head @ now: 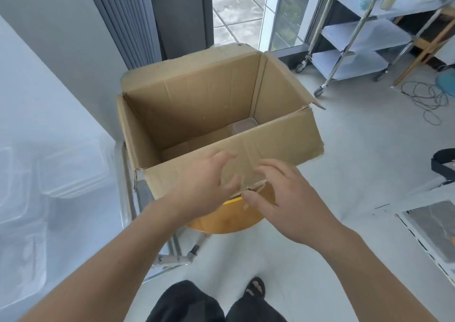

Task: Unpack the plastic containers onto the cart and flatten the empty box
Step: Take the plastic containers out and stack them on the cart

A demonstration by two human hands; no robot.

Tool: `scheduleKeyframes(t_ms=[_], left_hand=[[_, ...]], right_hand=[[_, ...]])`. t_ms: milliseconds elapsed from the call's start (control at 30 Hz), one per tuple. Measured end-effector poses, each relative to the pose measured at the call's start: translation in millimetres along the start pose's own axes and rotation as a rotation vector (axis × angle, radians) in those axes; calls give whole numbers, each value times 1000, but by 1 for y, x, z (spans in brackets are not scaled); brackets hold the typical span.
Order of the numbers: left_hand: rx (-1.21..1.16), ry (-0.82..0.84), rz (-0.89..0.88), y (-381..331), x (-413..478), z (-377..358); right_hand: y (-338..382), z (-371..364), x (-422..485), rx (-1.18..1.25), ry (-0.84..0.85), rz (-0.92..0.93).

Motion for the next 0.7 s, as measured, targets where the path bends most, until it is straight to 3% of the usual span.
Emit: scheduleKeyframes(t_ms=[233, 700], left_hand=[[-93, 7, 38, -11, 35, -4], [-236, 12, 200, 63, 155, 20]], right_hand=[[-37, 20, 36, 8, 4, 39], [-60, 36, 195, -227, 171, 72]])
Point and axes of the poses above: each hand's wrist, its own x-axis towards the middle knuckle, its own z-axis out of the back of the hand, y = z × x, the point moved 5 cm from there along x, towards the middle knuckle, and after that the axes turned 9 degrees about z, right-handed, at the moved point
